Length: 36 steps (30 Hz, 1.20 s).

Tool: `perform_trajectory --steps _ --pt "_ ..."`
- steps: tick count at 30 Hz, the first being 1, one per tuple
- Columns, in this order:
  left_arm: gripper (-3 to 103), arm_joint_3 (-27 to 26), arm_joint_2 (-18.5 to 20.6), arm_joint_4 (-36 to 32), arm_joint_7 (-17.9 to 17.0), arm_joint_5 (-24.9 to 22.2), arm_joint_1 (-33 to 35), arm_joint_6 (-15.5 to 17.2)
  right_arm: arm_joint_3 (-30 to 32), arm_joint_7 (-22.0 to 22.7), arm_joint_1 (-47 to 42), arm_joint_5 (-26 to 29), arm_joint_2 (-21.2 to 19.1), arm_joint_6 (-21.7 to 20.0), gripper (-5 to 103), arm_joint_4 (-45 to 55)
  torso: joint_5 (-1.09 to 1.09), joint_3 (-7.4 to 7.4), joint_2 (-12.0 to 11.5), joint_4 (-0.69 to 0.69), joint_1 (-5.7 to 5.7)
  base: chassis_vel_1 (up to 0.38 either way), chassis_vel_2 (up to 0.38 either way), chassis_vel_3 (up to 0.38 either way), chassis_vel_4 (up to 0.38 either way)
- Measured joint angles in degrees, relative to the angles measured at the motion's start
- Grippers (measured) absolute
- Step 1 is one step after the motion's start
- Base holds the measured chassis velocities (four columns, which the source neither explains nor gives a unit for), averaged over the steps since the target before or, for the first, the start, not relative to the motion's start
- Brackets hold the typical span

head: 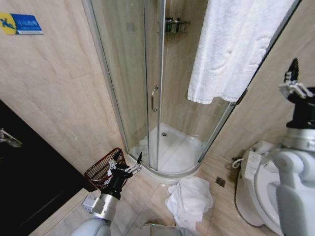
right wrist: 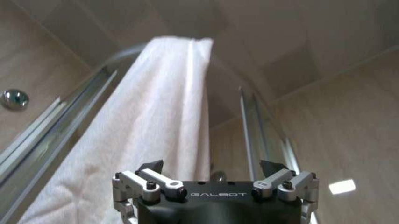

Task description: Discard the used towel into the hamper.

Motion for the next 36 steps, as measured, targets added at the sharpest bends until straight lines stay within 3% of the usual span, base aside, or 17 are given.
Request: perform_trajectory --steps 8,16,22,36 --pt "100 0.0 0.0 0.0 0.0 0.0 0.0 0.0 -6.05 0.32 13.84 0.64 -4.41 -1.96 100 -7.11 0.01 0.0 0.0 0.0 0.0 0.0 0.0 0.0 0.0" --pt "100 0.0 0.0 0.0 0.0 0.0 0.0 0.0 -9.64 -0.37 23.93 1.72 -5.33 -4.29 100 -10.27 -0.01 -0.01 0.0 0.0 -0.01 0.0 0.0 0.0 0.0" --pt "100 0.0 0.0 0.0 0.0 0.0 0.0 0.0 -10.78 -0.15 26.57 2.76 -4.99 -6.33 100 -9.29 -0.01 -0.01 0.0 -0.01 -0.01 0.0 0.0 0.0 0.0" --pt "100 0.0 0.01 0.0 0.0 0.0 0.0 0.0 -14.92 -1.26 30.58 1.74 -7.5 -6.36 100 -10.7 -0.01 -0.01 0.0 -0.01 -0.01 0.028 0.033 0.028 0.025"
